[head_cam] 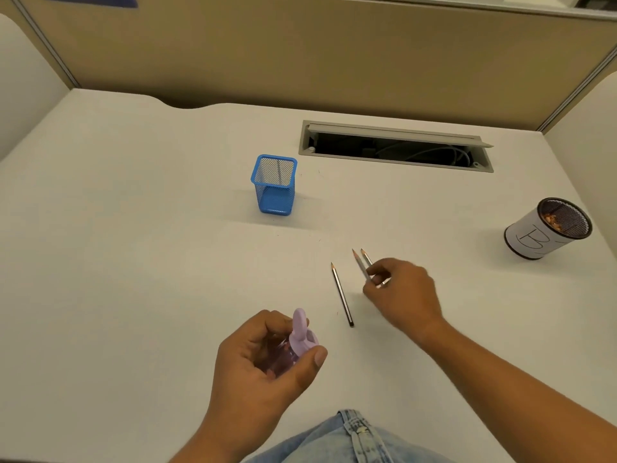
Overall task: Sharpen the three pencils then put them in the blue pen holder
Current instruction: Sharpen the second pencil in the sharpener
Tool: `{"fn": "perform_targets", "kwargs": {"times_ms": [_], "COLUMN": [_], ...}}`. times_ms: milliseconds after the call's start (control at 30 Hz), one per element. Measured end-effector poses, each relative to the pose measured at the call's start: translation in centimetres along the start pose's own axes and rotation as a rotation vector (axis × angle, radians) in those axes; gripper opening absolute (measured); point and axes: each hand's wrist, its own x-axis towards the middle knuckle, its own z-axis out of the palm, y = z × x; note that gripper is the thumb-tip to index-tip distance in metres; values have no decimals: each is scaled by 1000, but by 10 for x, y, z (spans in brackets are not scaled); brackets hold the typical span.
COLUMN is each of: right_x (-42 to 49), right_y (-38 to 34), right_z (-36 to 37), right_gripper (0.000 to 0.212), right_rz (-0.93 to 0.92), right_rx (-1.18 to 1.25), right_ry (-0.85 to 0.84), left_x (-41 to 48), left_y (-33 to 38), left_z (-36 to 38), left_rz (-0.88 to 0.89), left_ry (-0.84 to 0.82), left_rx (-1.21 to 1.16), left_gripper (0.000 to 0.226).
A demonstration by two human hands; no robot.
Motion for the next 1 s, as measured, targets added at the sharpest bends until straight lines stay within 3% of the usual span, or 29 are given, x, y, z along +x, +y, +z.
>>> {"fn": "perform_targets", "kwargs": {"times_ms": [133,333,467,733,1000], "right_x": [-35,-92,-105,-113,-113], "right_y": [-27,-50,-55,-55,-46], "right_z": [-61,-117,-122,-118,-115], "right_gripper": [18,18,11,17,16], "right_rz": [-119,-378,-473,-549,-605], "right_rx": [369,464,385,178,40], "right_ry": [-91,-115,-84,-64,-80], "left_x": [4,5,6,8,11], "left_y": [4,8,8,5,7], "left_z": [-8,-13,-11,-12,-14], "left_rz": [68,167,194,278,236], "left_ry": [-8,-27,-68,-129,-228], "left_rx": [35,142,156,232,310], "left_gripper": [15,19,24,25,24]}}
